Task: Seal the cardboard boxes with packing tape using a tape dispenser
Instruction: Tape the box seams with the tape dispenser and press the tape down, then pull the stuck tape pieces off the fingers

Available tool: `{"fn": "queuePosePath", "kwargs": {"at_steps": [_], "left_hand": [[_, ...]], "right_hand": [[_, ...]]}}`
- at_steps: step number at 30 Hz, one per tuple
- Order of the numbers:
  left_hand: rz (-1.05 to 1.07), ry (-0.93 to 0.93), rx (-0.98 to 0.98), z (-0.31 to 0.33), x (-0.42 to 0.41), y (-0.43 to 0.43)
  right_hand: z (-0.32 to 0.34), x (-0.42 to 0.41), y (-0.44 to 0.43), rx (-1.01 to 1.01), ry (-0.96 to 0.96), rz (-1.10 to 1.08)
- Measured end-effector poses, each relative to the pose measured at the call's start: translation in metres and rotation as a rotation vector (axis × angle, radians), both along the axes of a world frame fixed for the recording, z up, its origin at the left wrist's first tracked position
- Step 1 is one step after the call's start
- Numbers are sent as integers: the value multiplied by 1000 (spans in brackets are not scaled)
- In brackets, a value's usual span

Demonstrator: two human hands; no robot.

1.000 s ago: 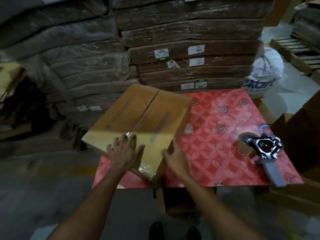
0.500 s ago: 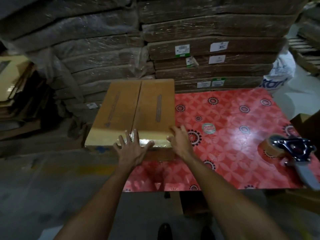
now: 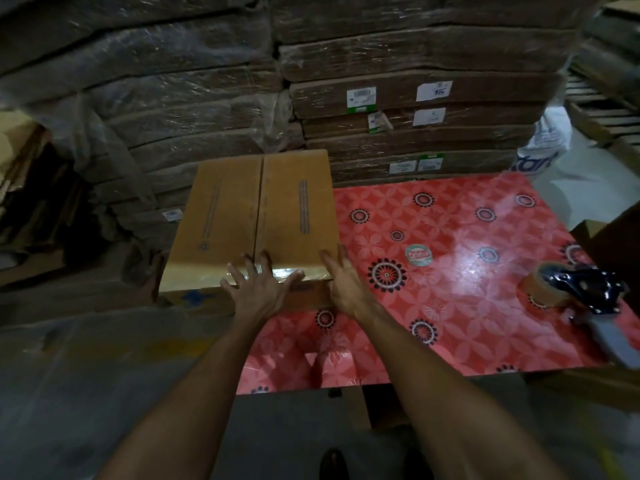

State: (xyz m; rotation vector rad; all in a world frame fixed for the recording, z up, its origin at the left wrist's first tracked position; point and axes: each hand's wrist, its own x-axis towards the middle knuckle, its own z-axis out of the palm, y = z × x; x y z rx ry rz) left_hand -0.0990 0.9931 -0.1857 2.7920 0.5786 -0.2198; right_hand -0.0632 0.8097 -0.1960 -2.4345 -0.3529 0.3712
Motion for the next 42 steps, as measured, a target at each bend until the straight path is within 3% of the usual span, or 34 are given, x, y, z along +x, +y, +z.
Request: {"fn": "queuePosePath", "kwargs": {"at_steps": [6, 10, 16, 21, 31, 42], "left_hand": [[-148, -161, 106, 1, 9, -18], [-284, -297, 71, 10, 30, -68], [-568, -325, -130, 29, 63, -196], [-741, -316, -395, 44, 87, -354], [-700, -209, -863, 65, 111, -720], [-572, 1, -972, 55, 128, -889]], "right_hand": [[10, -5, -22, 57, -88, -64], [27, -1, -70, 135, -137, -308], [57, 4, -209, 262, -207, -626], [70, 7, -361, 296, -296, -856], [84, 15, -690, 359, -385, -1162], [91, 27, -889, 369, -367, -1294]]}}
